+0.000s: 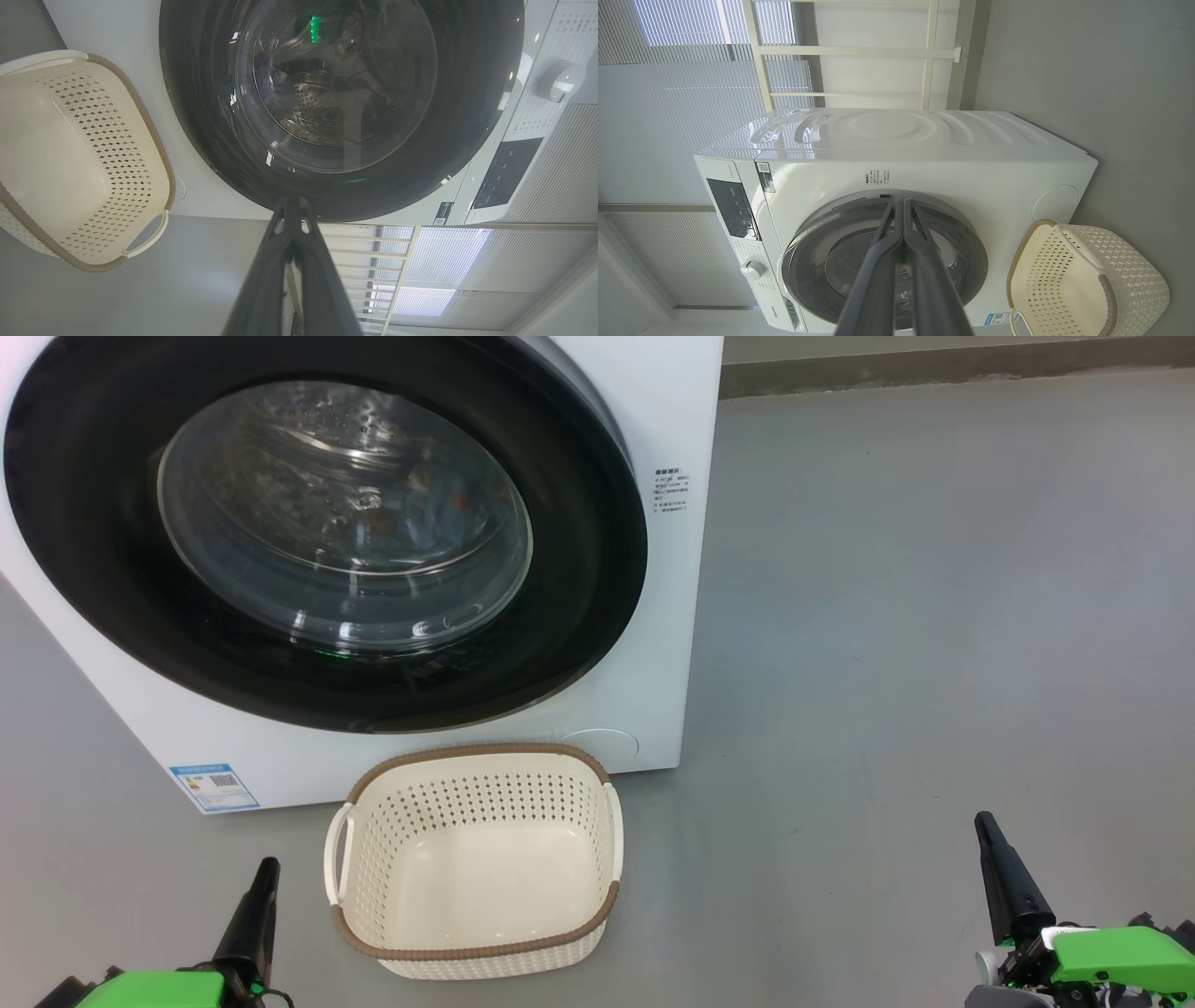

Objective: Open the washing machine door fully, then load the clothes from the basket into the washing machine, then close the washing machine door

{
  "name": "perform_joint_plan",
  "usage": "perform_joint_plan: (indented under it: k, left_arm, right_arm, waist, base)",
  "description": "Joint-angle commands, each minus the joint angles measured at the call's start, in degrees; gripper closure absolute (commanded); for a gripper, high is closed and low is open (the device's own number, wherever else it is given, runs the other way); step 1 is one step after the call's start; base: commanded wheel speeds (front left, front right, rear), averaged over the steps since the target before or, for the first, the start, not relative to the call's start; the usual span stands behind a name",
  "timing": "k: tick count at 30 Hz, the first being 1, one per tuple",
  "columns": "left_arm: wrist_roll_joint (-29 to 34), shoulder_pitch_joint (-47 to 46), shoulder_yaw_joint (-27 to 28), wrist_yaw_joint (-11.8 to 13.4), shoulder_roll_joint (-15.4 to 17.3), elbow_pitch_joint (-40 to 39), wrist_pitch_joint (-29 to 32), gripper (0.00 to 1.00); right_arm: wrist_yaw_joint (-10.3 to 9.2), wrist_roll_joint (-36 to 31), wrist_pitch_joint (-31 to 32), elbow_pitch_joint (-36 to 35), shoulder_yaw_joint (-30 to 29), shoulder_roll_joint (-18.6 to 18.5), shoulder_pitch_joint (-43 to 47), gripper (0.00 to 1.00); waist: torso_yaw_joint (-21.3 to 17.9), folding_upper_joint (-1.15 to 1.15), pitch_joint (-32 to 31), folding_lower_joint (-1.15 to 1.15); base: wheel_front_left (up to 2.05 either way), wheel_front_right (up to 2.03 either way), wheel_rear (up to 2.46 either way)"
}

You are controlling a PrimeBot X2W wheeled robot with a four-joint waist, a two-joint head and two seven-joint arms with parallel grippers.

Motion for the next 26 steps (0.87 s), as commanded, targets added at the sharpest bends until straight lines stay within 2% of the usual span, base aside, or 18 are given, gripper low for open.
perform_joint_plan:
  k: [1, 26]
  left_arm:
    - [-0.37, -2.31, 1.96, -0.15, 0.72, -1.06, 0.37, 1.00]
    - [-0.36, -2.31, 1.97, -0.15, 0.71, -1.06, 0.37, 1.00]
  right_arm:
    - [-0.06, -0.19, 0.22, -1.39, 1.16, -0.22, -2.31, 1.00]
    - [-0.06, -0.29, 0.33, -1.39, 1.03, -0.13, -2.32, 1.00]
  waist:
    - [0.00, 0.00, 0.00, 0.00]
    - [0.00, 0.00, 0.00, 0.00]
  base:
    - [0.00, 0.00, 0.00]
    - [0.00, 0.00, 0.00]
